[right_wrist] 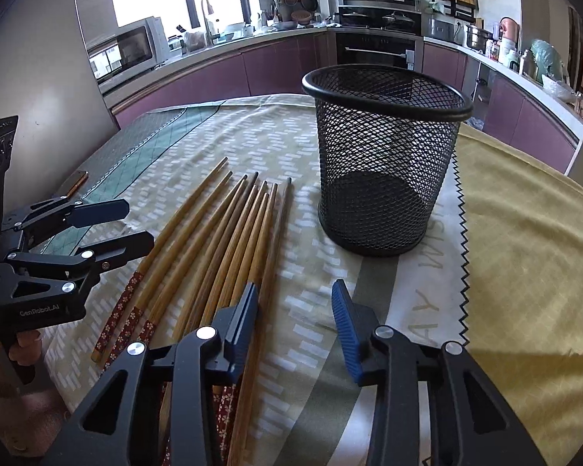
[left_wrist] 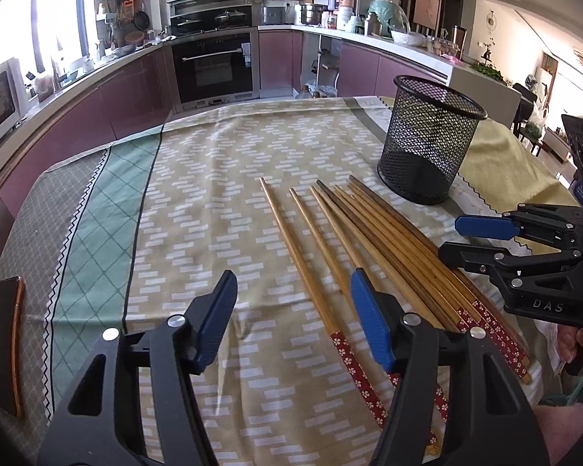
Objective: Organize utensils
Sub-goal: 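Lower the right gripper onto a wooden chopstick and close while the left gripper grasps another, then lift the chopstick upright with the right gripper over the mesh cup while the left gripper carries its chopstick there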
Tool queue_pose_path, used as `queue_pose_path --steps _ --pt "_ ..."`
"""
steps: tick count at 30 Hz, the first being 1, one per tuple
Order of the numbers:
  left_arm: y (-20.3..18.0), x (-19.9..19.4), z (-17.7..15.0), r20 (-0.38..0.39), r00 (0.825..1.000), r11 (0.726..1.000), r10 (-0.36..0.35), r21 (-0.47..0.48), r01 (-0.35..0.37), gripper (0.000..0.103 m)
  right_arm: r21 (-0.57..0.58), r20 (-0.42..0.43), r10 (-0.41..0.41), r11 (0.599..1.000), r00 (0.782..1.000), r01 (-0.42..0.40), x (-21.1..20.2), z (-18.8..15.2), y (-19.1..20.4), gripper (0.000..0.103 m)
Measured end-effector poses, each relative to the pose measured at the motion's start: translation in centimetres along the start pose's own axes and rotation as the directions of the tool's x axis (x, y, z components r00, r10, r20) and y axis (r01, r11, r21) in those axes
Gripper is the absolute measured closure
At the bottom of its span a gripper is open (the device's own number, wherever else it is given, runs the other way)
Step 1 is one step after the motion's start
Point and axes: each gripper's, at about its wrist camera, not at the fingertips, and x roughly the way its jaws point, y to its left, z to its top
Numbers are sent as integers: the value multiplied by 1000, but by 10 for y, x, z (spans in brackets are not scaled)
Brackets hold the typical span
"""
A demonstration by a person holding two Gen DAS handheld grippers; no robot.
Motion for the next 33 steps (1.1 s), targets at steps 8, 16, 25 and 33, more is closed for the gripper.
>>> queue_pose_path --steps 8,16,25,33 --pt "-1 19 6 -68 997 999 -32 2 33 62 -37 -31 -9 999 999 7 3 6 2 72" --pt "-3 31 15 -94 995 999 -39 12 40 66 -80 -61 -24 997 998 19 14 13 10 88" --pt "-2 40 23 -94 993 997 -67 -53 63 96 -43 -38 20 999 999 -21 11 14 10 97" --pt "6 11 26 -33 990 987 -135 -90 132 96 -39 54 70 997 996 -68 -22 19 7 97"
